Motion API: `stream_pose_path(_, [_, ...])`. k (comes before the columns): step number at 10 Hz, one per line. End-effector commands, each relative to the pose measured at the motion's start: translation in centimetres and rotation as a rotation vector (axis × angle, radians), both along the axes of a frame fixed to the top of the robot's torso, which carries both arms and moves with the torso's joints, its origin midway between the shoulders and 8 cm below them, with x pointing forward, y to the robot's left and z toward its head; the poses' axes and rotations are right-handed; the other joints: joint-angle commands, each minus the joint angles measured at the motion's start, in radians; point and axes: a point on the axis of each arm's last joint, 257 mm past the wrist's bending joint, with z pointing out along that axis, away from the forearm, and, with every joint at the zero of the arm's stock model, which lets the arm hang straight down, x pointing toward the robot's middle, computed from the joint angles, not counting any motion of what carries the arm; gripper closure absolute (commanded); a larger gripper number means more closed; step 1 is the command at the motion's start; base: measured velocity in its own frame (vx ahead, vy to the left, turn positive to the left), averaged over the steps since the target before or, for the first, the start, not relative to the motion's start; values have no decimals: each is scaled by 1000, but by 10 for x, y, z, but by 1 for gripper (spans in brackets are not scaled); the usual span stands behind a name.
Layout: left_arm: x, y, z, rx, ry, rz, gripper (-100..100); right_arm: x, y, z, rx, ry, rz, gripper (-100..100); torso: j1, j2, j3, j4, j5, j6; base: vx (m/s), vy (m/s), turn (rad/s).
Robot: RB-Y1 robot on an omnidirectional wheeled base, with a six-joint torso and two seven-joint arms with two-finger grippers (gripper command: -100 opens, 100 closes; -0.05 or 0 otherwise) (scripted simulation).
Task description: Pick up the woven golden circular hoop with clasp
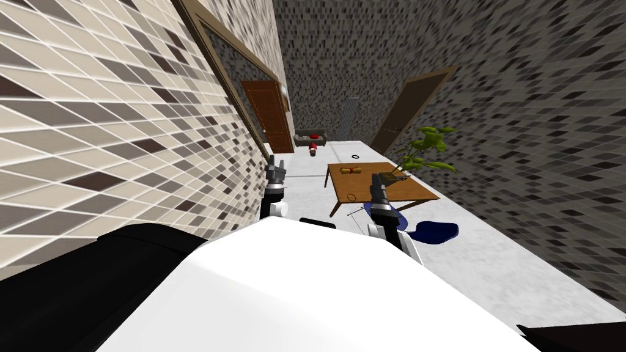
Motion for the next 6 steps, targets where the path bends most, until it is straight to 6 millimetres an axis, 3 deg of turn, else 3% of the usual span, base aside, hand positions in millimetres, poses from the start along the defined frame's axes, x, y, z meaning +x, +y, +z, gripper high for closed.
stream_pose_path(1, [0,0,0,0,0,0,0,4,-11,-24,-95,65,-46,-100,0,0,0,0,0,0,-3,-39,114])
stream_pose_path(2, [0,0,0,0,0,0,0,4,-10,-25,-115,67,-48,-100,0,0,0,0,0,0,-1,-36,70])
stream_pose_path(3, [0,0,0,0,0,0,0,7,-23,-45,-187,124,-87,-100,0,0,0,0,0,0,-5,-45,139])
stream_pose_path(4, [0,0,0,0,0,0,0,7,-22,-46,-212,126,-89,-100,0,0,0,0,0,0,-3,-41,77])
stream_pose_path(5, [0,0,0,0,0,0,0,9,-36,-68,-286,186,-128,-100,0,0,0,0,0,0,-6,-45,146])
stream_pose_path(6, [0,0,0,0,0,0,0,9,-35,-69,-312,189,-130,-100,0,0,0,0,0,0,-9,-42,65])
